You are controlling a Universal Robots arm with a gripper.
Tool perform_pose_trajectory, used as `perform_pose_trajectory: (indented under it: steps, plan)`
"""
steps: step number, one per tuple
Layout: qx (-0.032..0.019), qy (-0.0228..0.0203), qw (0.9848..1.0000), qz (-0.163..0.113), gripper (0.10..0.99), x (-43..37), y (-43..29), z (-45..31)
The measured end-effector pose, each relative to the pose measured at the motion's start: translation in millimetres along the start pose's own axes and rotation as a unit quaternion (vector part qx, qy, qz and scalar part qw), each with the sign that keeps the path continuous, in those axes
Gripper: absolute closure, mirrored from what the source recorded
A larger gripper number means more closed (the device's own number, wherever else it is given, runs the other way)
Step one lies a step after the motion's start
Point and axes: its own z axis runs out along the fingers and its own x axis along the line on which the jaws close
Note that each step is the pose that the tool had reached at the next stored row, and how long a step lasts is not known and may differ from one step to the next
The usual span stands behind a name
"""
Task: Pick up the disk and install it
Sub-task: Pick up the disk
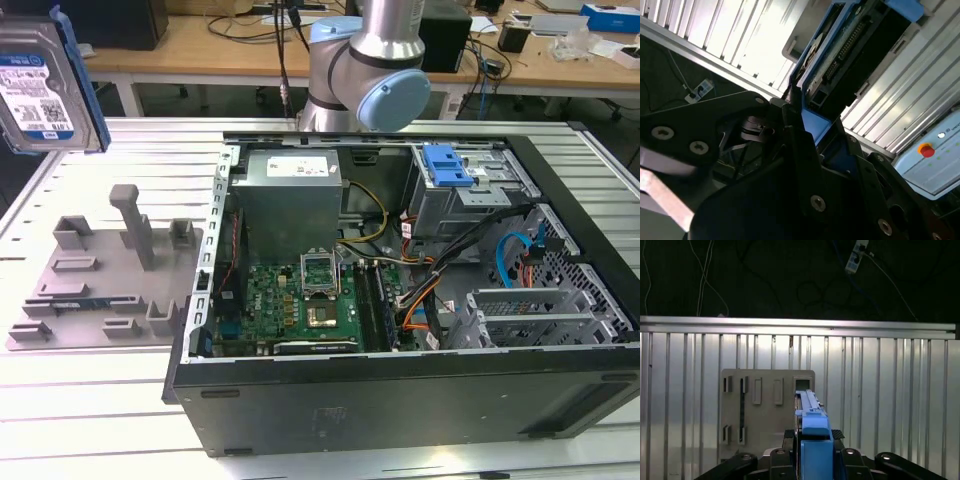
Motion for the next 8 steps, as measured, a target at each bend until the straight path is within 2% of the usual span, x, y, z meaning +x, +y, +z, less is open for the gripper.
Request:
perform_pose_trajectory:
  steps: [1,2,8]
  plan:
    - [-0.0001,0.0,1.0,0.0,0.718,0.0,0.1,-11.6]
    - [0.0,0.0,1.0,0.0,0.718,0.0,0.2,-17.4]
    - [0.0,-0.0004,1.0,0.0,0.718,0.2,0.2,-17.5]
